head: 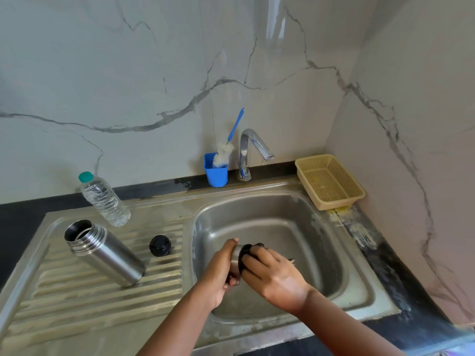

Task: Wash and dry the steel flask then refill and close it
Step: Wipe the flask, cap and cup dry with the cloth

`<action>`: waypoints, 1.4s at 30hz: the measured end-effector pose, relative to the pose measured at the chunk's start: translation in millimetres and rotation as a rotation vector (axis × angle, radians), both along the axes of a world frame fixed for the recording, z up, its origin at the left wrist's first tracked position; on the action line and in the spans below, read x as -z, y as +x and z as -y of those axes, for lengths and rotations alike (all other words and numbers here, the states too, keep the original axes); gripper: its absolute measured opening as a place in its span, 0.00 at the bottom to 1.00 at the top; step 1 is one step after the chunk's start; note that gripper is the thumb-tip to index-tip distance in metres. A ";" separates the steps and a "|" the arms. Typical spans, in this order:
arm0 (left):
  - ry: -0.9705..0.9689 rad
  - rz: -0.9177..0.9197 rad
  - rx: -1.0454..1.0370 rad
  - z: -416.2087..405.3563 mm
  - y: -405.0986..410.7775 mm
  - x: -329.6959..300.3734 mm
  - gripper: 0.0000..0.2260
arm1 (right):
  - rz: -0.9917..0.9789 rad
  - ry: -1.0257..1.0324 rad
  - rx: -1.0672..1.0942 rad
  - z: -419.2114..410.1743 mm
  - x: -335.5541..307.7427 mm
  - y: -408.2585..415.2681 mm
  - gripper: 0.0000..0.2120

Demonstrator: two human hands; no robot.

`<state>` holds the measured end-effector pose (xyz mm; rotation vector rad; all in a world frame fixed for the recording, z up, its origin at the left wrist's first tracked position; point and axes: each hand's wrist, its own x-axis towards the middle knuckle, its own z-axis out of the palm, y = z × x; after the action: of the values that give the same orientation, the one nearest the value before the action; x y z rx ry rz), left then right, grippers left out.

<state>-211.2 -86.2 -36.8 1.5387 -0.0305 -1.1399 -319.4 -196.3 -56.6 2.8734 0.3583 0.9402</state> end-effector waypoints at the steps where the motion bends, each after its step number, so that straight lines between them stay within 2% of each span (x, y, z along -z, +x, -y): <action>1: 0.005 0.020 -0.029 1.8 -0.4 -1.6 0.18 | -0.018 0.070 0.048 1.6 0.5 0.7 0.08; 2: 0.007 0.063 -0.053 3.6 0.1 -1.9 0.17 | -0.044 0.194 0.105 1.2 0.3 1.0 0.06; 4: -0.017 0.190 -0.054 6.4 2.4 -2.8 0.14 | -0.124 0.620 0.235 -7.2 -8.0 1.2 0.04; 6: -0.090 0.299 -0.011 6.8 3.9 -6.7 0.14 | -0.232 1.228 0.336 -17.1 -24.2 1.2 0.06; 8: -0.171 0.344 0.011 4.9 3.6 -9.2 0.15 | -0.329 1.818 0.307 -21.6 -43.0 1.5 0.08; 9: -0.214 0.347 0.012 4.2 3.0 -10.4 0.13 | -0.350 2.028 0.272 -20.7 -48.4 1.7 0.11; 11: -0.259 0.397 0.036 2.7 1.6 -12.3 0.11 | -0.361 2.240 0.218 -18.9 -54.7 2.3 0.18; 12: -0.269 0.419 0.042 2.3 1.9 -11.0 0.11 | -0.364 2.259 0.199 -19.0 -55.8 3.5 0.19; 13: -0.266 0.418 0.034 2.7 1.9 -10.7 0.11 | -0.366 2.184 0.200 -19.5 -55.0 4.1 0.16; 14: -0.252 0.402 0.013 3.6 2.0 -10.5 0.12 | -0.359 2.021 0.220 -20.5 -52.8 4.2 0.13; 15: -0.224 0.373 -0.009 3.9 1.2 -12.7 0.13 | -0.332 1.769 0.246 -20.4 -47.6 4.1 0.10; 17: -0.176 0.299 -0.048 4.9 0.8 -14.0 0.13 | -0.200 1.110 0.225 -14.7 -34.3 4.6 0.07; 20: -0.121 0.125 -0.073 6.4 -0.6 -15.2 0.17 | -0.040 0.246 0.004 5.7 -21.7 7.4 0.08; 22: -0.096 -0.030 -0.055 6.7 -0.5 -13.0 0.20 | 0.023 -0.092 -0.078 16.7 -25.1 8.2 0.09; 23: -0.098 -0.079 -0.024 5.0 1.4 -13.0 0.22 | 0.039 -0.138 -0.082 20.2 -28.7 9.0 0.08; 25: -0.122 -0.078 0.121 -0.1 9.0 -10.8 0.29 | 0.026 -0.012 -0.049 26.1 -30.2 10.2 0.07; 26: -0.149 -0.060 0.212 -2.6 13.4 -10.1 0.34 | -0.021 0.147 -0.028 27.3 -28.9 9.9 0.07; 28: -0.230 -0.052 0.353 -7.2 20.5 -10.7 0.41 | -0.131 0.594 0.035 23.9 -26.1 6.9 0.07; 31: -0.317 -0.031 0.359 -11.7 22.8 -10.9 0.35 | -0.205 1.426 0.219 5.2 -34.4 4.2 0.11; 33: -0.294 0.077 0.316 -12.4 21.3 -10.8 0.30 | -0.295 1.931 0.220 -4.9 -44.3 4.0 0.08; 35: -0.225 0.227 0.275 -12.9 19.4 -11.5 0.23 | -0.387 2.177 0.184 -8.3 -50.7 3.8 0.06; 37: -0.183 0.313 0.234 -11.6 16.5 -11.3 0.21 | -0.452 2.195 0.162 -8.3 -49.1 4.3 0.10; 39: -0.161 0.318 0.179 -9.3 14.9 -9.8 0.22 | -0.454 1.981 0.158 -10.2 -43.5 5.8 0.09; 40: -0.151 0.306 0.148 -8.1 15.1 -9.3 0.22 | -0.412 1.764 0.142 -10.6 -38.2 5.7 0.09; 42: -0.145 0.238 0.083 -7.0 15.9 -9.4 0.20 | -0.278 1.131 0.093 -6.5 -26.9 6.2 0.10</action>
<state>-195.4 -79.2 -27.5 1.5466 -0.3329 -0.9913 -313.2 -189.8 -29.7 3.9804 -0.4708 0.9005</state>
